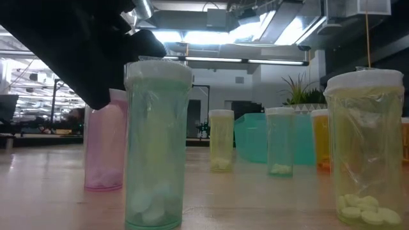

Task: Pick and place medicine bottles into bin by pill shape (circle, oval)
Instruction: Put the small pink pill bottle into the yellow bin

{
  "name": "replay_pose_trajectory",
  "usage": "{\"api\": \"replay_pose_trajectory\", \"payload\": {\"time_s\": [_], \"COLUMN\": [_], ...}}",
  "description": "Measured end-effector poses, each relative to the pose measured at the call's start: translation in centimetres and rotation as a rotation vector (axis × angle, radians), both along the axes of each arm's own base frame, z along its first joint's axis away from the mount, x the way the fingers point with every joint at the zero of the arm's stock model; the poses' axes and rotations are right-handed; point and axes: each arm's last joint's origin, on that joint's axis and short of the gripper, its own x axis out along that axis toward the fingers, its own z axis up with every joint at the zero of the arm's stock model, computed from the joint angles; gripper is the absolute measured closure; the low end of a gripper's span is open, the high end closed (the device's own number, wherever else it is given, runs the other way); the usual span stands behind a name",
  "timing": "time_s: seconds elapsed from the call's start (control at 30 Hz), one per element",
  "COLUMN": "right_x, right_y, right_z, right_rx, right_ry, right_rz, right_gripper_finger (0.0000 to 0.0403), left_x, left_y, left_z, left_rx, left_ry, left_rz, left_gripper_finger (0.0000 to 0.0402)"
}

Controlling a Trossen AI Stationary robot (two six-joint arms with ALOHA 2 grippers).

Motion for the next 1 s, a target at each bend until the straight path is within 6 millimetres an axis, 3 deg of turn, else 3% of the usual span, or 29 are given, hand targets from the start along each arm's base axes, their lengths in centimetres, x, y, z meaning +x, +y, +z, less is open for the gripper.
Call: {"api": "replay_pose_trajectory", "payload": {"time_s": [0.47, 0.7, 0.83, 1.0], "right_x": [0.0, 0.0, 0.0, 0.0], "right_y": [0.0, 0.0, 0.0, 0.0], "right_z": [0.0, 0.0, 0.0, 0.0], "right_rx": [0.0, 0.0, 0.0, -0.001], "right_ry": [0.0, 0.0, 0.0, -0.002], "right_rz": [0.0, 0.0, 0.0, 0.0], "right_gripper_finger": [0.0134, 0.0134, 0.0134, 0.0134], "left_x": [0.0, 0.0, -0.5, -2.5], "left_y": [0.0, 0.1, 0.8, 2.7], "left_z": [0.1, 0.2, 2.3, 6.8], "left_rx": [0.012, 0.047, 0.144, 0.284], "left_ry": [-0.007, -0.021, -0.092, -0.181], "left_rz": [-0.019, -0.055, -0.111, -0.097], "left_gripper_finger": [0.0287, 0.0295, 0.0295, 0.0295]}}
